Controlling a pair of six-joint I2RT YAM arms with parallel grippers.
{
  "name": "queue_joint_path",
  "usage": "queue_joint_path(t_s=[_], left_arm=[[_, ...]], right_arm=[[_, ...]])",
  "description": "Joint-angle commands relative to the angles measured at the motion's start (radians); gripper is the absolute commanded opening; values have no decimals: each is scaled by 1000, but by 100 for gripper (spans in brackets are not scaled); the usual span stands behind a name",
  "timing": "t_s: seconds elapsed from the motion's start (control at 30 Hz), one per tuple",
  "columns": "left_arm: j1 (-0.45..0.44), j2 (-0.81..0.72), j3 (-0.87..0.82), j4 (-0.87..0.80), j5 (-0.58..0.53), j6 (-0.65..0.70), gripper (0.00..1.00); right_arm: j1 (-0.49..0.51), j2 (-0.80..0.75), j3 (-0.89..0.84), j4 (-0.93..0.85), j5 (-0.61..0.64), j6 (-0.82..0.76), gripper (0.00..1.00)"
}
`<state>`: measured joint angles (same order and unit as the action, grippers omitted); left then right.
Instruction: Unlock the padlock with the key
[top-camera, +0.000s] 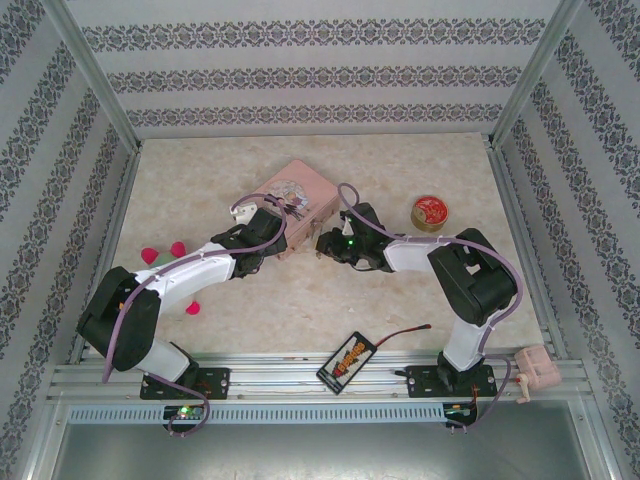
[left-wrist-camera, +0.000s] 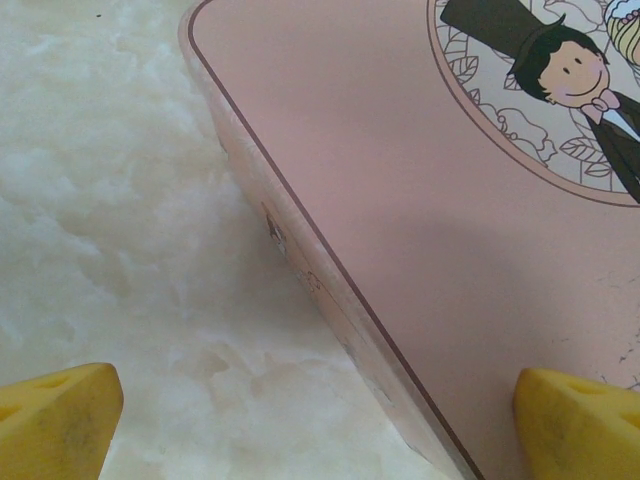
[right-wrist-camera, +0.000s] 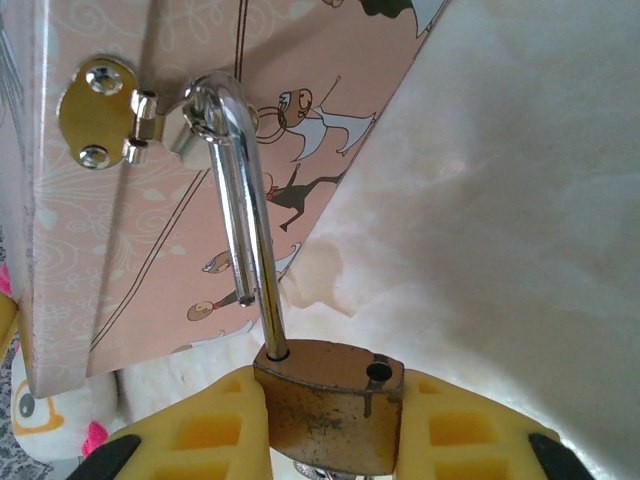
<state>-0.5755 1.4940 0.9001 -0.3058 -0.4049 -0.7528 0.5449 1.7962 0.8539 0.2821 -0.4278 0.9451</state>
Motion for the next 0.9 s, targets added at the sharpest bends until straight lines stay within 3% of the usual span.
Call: queue_joint_path(t_s=[0.0,0.23,0.57,0.87], left_arm=[[3,-46,26,-53,5,11,99],[2,-49,81,69,53,31,99],[-9,143,212,-65,12,9,99],[-9,175,207,-123,-15,10,99]], right_arm=[[-26,4,-20,46,37,20,0],[-26,1,-37,60,38,28,0],[-28,-4,-64,79,46,43,0],[-34,8,-87,156,56,82,0]])
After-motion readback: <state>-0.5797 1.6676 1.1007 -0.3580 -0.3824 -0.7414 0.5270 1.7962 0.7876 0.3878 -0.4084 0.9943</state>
